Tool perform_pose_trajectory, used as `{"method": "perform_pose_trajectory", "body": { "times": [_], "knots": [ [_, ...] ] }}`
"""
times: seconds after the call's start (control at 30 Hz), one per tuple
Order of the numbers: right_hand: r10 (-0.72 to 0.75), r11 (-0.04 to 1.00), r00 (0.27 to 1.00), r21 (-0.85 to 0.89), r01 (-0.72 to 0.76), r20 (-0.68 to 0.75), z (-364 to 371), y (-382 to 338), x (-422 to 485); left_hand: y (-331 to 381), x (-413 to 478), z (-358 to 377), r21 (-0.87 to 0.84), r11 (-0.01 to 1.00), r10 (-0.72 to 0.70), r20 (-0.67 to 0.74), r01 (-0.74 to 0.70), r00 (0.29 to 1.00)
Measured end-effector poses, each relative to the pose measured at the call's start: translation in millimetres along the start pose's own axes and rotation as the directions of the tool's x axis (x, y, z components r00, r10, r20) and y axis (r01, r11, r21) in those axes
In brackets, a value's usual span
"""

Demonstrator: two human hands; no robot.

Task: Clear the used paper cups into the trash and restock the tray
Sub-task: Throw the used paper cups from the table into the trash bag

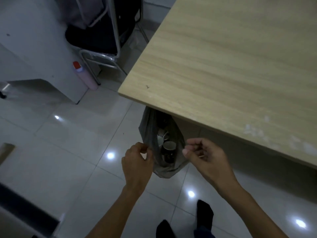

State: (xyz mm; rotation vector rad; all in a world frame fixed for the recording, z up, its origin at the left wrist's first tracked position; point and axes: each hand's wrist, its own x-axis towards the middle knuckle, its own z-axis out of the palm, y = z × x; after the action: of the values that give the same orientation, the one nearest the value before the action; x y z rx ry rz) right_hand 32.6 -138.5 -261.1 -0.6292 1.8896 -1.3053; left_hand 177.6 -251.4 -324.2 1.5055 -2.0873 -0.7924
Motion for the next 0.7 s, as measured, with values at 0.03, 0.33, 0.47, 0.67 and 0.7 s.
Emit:
{"method": "perform_pose_trajectory", "body": {
  "times": [0.03, 0.33, 0.47, 0.67, 0.7],
  "knots": [
    [-0.028, 1.0, 1.0, 0.001, 0.028, 0.009, -6, -9, -6, 10, -1, -3, -0.02, 1.0, 0.017, -0.004, -0.017, 1.0],
    [-0.152, 0.968, 0.985, 0.19, 0.166, -0.085, -96, -53, -39, 126, -26, -24, -0.311, 0.875, 0.398, 0.025, -0.371, 0.917],
    [-0.186, 0.957, 0.951, 0.173, 0.232, -0.247, -152, -62, -34, 192, -21, -12, -0.4, 0.788, 0.513, 0.006, -0.468, 0.858],
    [-0.216, 0.963, 0.851, 0.041, 0.268, -0.479, -245, -65, -8, 294, 12, 40, -0.419, 0.771, 0.545, 0.044, -0.48, 0.837],
    [-0.204, 0.966, 0.84, 0.034, 0.255, -0.502, -254, -62, -4, 302, 16, 48, -0.427, 0.771, 0.543, 0.05, -0.474, 0.838]
  ]
}}
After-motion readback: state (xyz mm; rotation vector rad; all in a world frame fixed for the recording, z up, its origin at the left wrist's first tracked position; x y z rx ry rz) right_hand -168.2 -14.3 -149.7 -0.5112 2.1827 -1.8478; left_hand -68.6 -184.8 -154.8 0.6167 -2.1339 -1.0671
